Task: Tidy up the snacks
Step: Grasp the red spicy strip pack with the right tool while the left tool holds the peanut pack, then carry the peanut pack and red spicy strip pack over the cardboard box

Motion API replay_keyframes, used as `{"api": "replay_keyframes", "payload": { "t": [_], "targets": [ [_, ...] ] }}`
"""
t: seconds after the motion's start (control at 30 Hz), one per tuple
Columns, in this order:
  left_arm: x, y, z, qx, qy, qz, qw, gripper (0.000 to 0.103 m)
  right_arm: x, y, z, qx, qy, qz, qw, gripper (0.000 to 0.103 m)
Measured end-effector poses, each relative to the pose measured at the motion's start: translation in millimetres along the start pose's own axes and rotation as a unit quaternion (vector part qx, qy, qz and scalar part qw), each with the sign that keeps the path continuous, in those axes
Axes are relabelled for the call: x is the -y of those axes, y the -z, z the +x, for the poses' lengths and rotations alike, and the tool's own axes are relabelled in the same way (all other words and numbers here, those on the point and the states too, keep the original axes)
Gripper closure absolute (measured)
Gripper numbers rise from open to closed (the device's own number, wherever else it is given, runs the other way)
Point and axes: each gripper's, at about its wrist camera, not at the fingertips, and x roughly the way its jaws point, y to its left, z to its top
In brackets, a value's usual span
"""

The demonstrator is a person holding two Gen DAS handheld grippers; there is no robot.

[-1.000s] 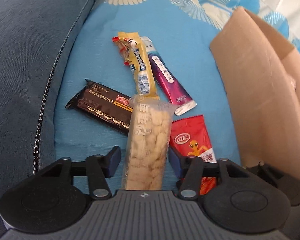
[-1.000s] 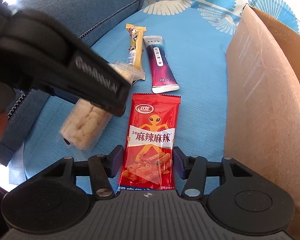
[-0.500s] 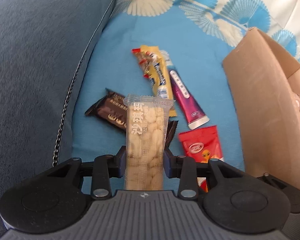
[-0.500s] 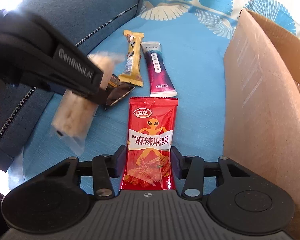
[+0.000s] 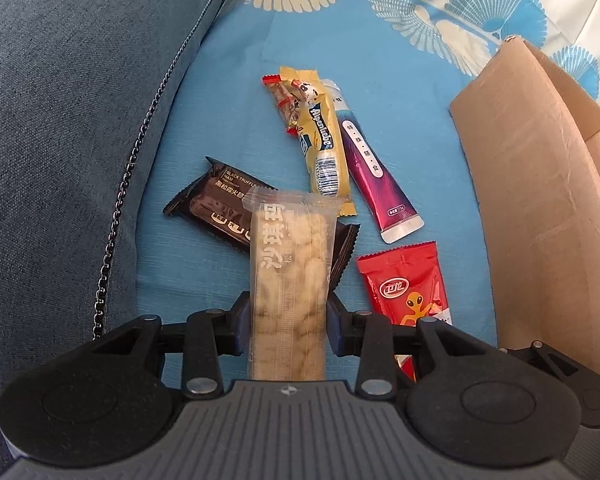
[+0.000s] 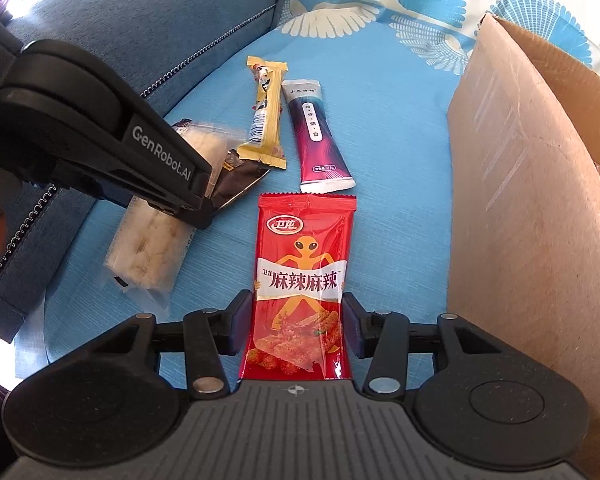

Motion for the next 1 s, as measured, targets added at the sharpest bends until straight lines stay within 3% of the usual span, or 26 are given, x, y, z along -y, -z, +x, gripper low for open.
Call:
{"api": "replay_keyframes", "payload": {
  "t": [0.3,0.63,1.0],
  "targets": [
    [-1.0,-2.1,-4.7,0.019,0.002,-0.009,0.9998,0.063,1.3,-1.0,-5.8,0.013,0.0,0.006,1.0,0.055],
    [-3.6,-3.0,-39.9,0.112,0.012,-0.036,0.993,0.063,5.7,-5.0,-36.8,0.073,-0.007,0.018,0.997,0.055],
    [-0.8,2.3,-89.7,0.219,0.012,-0.058,0.974,0.063,14.6,-7.5,-89.8,0.183,-0.026,0.004,0.983,0.055]
  ]
}}
